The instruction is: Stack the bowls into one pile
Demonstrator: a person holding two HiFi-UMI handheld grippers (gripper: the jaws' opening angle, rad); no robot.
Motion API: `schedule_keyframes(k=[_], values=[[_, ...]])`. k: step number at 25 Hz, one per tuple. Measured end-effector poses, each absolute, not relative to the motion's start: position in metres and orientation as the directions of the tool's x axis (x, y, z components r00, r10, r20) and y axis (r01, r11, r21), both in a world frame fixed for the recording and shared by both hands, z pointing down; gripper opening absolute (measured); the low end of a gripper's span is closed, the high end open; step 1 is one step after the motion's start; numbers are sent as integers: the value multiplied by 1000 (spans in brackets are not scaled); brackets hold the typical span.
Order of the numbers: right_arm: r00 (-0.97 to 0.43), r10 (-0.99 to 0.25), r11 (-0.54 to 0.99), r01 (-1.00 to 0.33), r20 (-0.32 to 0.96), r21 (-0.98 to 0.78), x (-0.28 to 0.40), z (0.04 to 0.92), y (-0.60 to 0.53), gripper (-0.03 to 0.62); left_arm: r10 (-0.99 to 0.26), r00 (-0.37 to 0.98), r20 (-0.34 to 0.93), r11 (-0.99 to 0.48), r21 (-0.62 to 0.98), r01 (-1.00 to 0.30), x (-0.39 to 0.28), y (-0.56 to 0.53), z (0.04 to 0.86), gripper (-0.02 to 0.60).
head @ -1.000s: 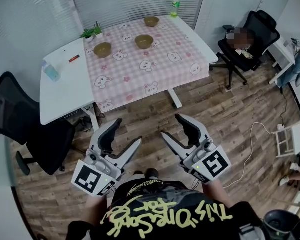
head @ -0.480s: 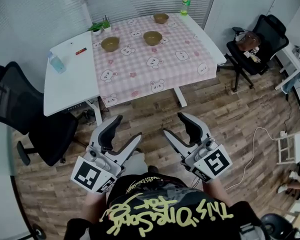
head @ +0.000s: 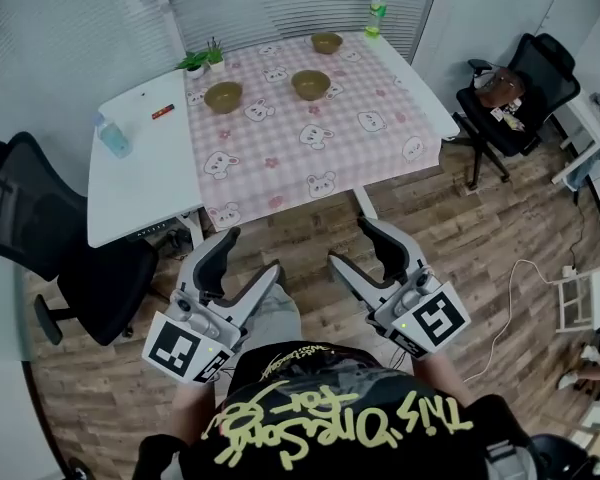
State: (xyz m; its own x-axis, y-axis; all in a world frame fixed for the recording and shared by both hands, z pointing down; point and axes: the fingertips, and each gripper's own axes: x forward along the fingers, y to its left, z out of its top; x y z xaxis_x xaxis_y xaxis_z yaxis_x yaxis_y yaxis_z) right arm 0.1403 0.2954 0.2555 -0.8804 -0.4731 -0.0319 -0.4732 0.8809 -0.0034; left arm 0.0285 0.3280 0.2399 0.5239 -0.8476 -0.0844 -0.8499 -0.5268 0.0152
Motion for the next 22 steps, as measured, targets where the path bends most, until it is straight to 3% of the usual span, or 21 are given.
schedule_keyframes(k=[22], values=[[-868, -496, 868, -496, -12, -10, 38, 265, 99, 230, -851, 520, -65, -520, -18, -854, -84, 132, 239, 273]])
